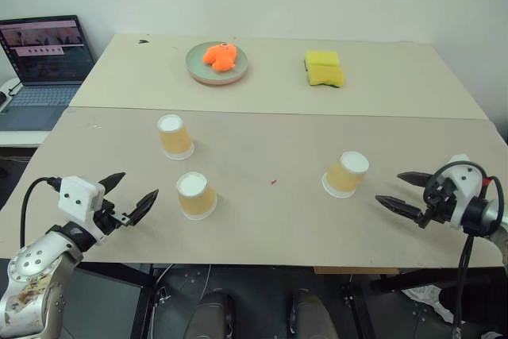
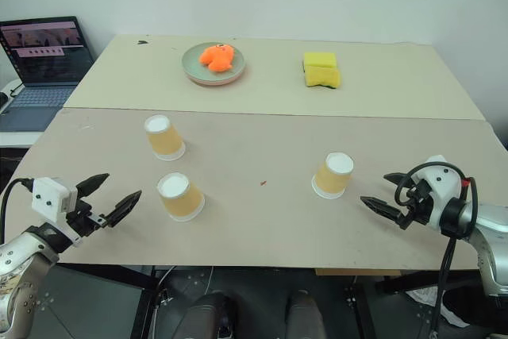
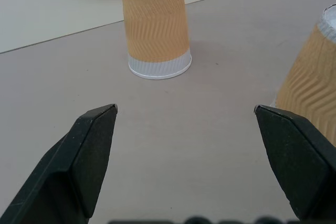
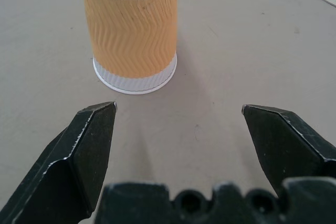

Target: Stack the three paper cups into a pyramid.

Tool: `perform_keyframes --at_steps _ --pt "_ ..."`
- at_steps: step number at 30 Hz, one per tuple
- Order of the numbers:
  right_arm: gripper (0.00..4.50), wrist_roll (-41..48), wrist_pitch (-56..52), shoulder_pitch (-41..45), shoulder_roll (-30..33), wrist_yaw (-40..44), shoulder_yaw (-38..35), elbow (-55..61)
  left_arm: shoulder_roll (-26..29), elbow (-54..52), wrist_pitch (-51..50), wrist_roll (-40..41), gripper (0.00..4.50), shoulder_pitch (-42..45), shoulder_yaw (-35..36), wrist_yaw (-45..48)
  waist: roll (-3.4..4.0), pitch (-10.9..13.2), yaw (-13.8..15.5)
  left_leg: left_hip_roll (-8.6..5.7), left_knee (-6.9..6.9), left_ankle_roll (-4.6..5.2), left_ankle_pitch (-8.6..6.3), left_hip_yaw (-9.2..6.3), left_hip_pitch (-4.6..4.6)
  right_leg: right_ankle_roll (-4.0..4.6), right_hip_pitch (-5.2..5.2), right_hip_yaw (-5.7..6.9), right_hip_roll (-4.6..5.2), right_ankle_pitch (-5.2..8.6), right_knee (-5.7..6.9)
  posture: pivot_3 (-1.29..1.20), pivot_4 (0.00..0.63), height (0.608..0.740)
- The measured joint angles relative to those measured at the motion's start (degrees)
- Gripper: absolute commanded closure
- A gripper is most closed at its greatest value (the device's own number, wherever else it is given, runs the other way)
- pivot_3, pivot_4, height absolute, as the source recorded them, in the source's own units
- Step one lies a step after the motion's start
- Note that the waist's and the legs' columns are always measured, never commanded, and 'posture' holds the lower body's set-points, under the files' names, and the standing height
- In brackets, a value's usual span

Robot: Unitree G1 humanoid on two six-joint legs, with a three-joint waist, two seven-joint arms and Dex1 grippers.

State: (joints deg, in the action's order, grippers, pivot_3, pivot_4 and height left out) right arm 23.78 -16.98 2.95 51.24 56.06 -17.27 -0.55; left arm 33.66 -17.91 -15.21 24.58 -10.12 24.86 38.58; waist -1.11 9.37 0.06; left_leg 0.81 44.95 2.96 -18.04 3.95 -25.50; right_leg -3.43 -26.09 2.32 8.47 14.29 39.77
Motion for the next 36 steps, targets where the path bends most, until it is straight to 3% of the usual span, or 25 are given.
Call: perform_keyframes --at_steps 3,8,14,22,28,36 --pt "0.00 0.03 -0.04 -0.03 0.00 0.06 -0.04 -0.08 1.42 0.40 -1.98 1.66 0.04 0.32 -0.05 1.61 -0.01 0.00 0.00 0.01 0.00 0.00 0.00 0.00 0.00 0.00 -0.01 0.01 0.00 0.00 0.04 0.00 0.150 0.673" --pt "0.00 2.08 -2.98 -0.42 0.29 1.10 -2.53 0.22 11.49 2.08 -14.56 10.90 0.04 1.27 0.97 10.56 0.02 0.00 -0.05 0.02 0.00 0.00 0.00 0.00 0.01 -0.01 -0.02 0.00 -0.02 0.01 0.02 0.00 0.150 0.673" --pt "0.00 12.71 -12.37 -5.67 3.27 6.58 -8.38 13.03 22.63 8.13 -18.44 13.73 0.04 2.88 0.98 23.67 0.01 0.01 -0.05 0.03 -0.03 0.00 0.00 -0.01 0.03 -0.02 0.01 0.03 -0.03 0.06 -0.01 0.00 0.150 0.673" --pt "0.00 24.75 -20.67 -1.55 3.29 5.45 -7.07 27.43 23.02 10.04 -16.32 12.18 0.04 13.20 -4.09 27.08 -0.01 0.01 0.09 0.04 -0.04 -0.01 0.01 -0.07 0.07 0.01 0.04 0.04 -0.03 0.03 0.04 0.00 0.150 0.673" --pt "0.00 25.61 -22.23 1.63 1.49 3.77 3.20 32.39 20.53 6.93 -17.79 13.64 0.04 19.37 -10.13 27.15 -0.07 0.02 0.18 -0.03 -0.04 -0.21 0.12 -0.02 -0.02 -0.02 0.03 0.03 -0.02 0.02 -0.13 0.00 0.150 0.673" --pt "0.00 23.65 -21.91 1.82 1.47 4.40 4.98 30.96 20.11 4.09 -19.39 14.25 0.04 20.05 -11.68 27.74 -0.08 0.03 0.37 -0.01 -0.04 -0.06 0.04 -0.04 0.04 -0.02 0.04 0.03 -0.03 0.02 -0.04 0.00 0.150 0.673"
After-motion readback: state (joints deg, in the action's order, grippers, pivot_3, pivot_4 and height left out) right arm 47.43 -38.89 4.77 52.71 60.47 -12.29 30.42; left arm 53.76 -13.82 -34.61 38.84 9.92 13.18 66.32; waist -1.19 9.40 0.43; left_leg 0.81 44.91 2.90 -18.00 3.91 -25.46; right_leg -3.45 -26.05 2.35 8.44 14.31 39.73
